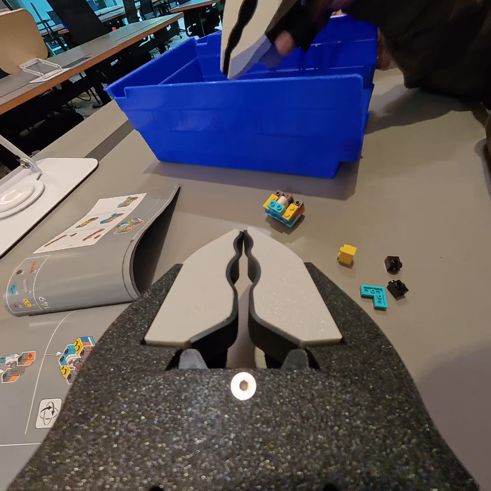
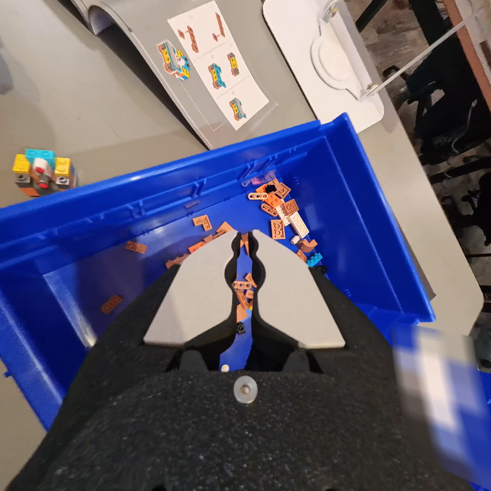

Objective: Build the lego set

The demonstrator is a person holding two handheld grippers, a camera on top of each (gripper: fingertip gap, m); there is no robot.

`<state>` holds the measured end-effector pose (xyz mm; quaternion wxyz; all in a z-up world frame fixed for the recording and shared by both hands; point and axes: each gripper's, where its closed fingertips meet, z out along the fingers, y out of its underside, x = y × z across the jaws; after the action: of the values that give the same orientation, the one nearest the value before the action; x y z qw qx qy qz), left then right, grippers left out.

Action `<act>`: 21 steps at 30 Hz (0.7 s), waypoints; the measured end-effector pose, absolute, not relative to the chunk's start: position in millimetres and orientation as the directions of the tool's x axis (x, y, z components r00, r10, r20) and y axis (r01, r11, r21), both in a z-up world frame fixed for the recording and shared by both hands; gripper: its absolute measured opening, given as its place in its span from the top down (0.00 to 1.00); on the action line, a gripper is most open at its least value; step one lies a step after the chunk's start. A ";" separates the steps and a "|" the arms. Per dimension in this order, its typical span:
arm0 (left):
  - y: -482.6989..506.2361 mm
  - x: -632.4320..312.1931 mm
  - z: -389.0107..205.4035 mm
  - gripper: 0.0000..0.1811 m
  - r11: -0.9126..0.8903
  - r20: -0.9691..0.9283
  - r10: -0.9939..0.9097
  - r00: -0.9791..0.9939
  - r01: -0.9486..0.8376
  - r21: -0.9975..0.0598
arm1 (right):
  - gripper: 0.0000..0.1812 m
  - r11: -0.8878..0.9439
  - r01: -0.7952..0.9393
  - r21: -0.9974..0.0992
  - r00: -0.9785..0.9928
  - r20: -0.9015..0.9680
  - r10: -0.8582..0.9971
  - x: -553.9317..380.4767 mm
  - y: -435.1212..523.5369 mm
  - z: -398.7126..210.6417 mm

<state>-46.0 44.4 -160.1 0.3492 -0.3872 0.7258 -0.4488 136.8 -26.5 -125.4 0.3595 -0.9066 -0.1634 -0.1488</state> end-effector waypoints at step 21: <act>64.1 -38.7 -149.6 1.00 0.318 -0.239 -0.901 -0.361 -0.176 -0.932 | 0.96 -0.562 0.378 -0.736 0.926 0.305 0.222 159.5 -78.4 -103.8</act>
<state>-38.7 64.1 -149.6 0.4135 -0.3856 0.6985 -0.4387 159.5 -78.4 -103.8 0.4357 -0.8793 -0.1705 -0.0892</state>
